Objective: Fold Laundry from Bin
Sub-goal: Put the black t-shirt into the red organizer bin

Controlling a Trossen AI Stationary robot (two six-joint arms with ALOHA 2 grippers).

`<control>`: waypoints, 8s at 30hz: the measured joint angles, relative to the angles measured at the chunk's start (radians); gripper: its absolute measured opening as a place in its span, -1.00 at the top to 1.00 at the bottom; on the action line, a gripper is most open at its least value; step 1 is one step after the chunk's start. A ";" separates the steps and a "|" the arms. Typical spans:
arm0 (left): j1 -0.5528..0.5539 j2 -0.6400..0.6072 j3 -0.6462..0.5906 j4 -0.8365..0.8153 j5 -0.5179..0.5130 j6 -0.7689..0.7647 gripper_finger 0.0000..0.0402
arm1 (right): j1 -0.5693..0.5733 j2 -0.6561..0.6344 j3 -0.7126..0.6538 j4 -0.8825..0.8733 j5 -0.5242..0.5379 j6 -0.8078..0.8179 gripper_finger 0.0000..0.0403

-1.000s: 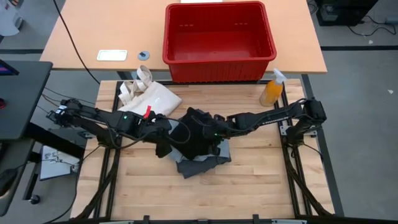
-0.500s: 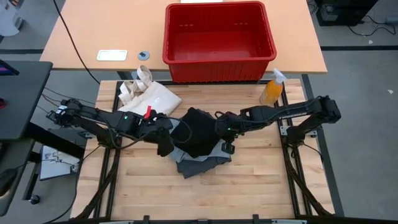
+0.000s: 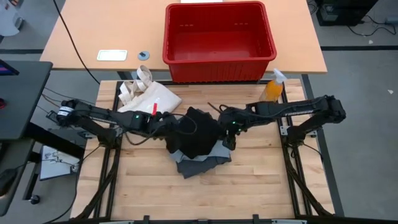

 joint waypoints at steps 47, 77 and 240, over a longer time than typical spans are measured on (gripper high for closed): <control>-0.018 0.026 -0.426 0.592 0.193 -0.300 -0.46 | -0.362 0.276 0.000 0.450 -0.832 0.094 -0.92; -0.017 0.026 -0.425 0.587 0.109 -0.204 -0.46 | -0.454 0.263 0.002 0.355 -0.453 0.010 -0.73; 0.327 0.043 -0.104 0.599 0.687 0.279 0.82 | -0.168 0.093 -0.490 1.304 -0.430 0.334 -0.65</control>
